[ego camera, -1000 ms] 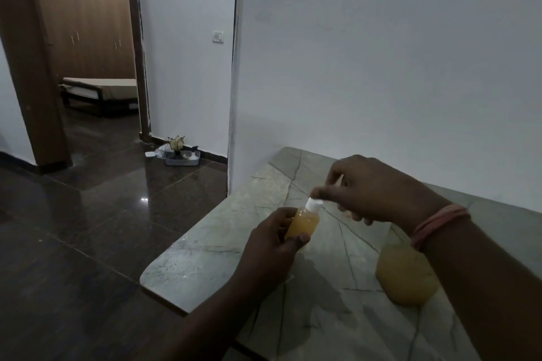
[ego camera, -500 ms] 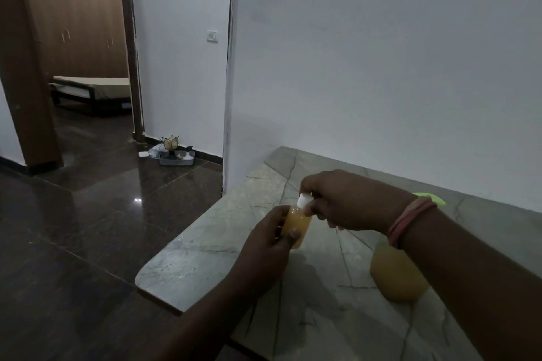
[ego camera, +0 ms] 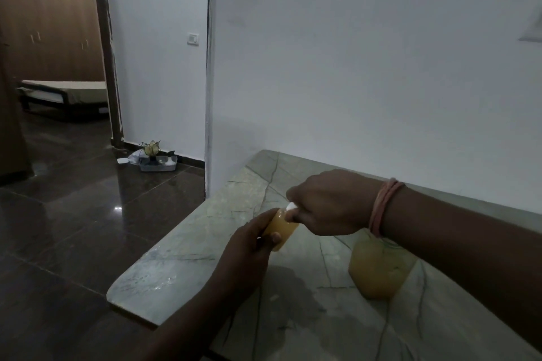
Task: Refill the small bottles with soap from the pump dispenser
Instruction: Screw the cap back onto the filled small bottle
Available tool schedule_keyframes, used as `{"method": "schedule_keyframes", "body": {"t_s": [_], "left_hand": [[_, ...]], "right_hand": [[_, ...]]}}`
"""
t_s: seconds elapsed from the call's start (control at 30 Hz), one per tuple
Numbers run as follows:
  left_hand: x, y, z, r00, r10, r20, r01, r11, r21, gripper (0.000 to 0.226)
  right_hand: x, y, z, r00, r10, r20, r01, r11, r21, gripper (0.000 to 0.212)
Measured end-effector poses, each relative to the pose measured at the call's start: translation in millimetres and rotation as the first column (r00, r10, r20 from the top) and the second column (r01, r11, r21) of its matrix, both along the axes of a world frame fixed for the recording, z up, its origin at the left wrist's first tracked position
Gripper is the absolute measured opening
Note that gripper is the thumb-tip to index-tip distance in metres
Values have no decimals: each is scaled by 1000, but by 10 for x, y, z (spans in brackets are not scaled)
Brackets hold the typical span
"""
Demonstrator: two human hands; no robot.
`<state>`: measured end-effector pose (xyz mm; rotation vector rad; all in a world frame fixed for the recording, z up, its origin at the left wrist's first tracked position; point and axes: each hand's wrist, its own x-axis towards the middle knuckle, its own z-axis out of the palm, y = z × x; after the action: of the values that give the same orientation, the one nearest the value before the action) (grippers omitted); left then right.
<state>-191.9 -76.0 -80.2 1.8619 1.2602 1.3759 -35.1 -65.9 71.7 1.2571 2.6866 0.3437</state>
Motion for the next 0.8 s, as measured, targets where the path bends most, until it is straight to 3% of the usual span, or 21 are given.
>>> {"method": "schedule_keyframes", "body": {"t_s": [0.17,0.33,0.47,0.63,0.8], "left_hand": [[101,139,110,994,90,58,-93,994,50,47],[426,373,425,977,-91,193,101,994,-42,55],[701,636,314,989,39,143,-23,993,-115,50],[1031,993,168,980,185,76,-172,973,-152,70],[1209,1324,124,986,162,41,-152,972,-178,83]], "right_hand": [[1,69,140,994,-72,-78,68,996,-49,11],[262,319,613,965,-195,-175,196,981,-15,21],[720,669,769,872,-403,-279,376,915,-145,24],[1158,1067,555,752,-554,-357,471,830,-298,24],[1293,1396,93,734,-547,-401,416,830,-371,21]]}}
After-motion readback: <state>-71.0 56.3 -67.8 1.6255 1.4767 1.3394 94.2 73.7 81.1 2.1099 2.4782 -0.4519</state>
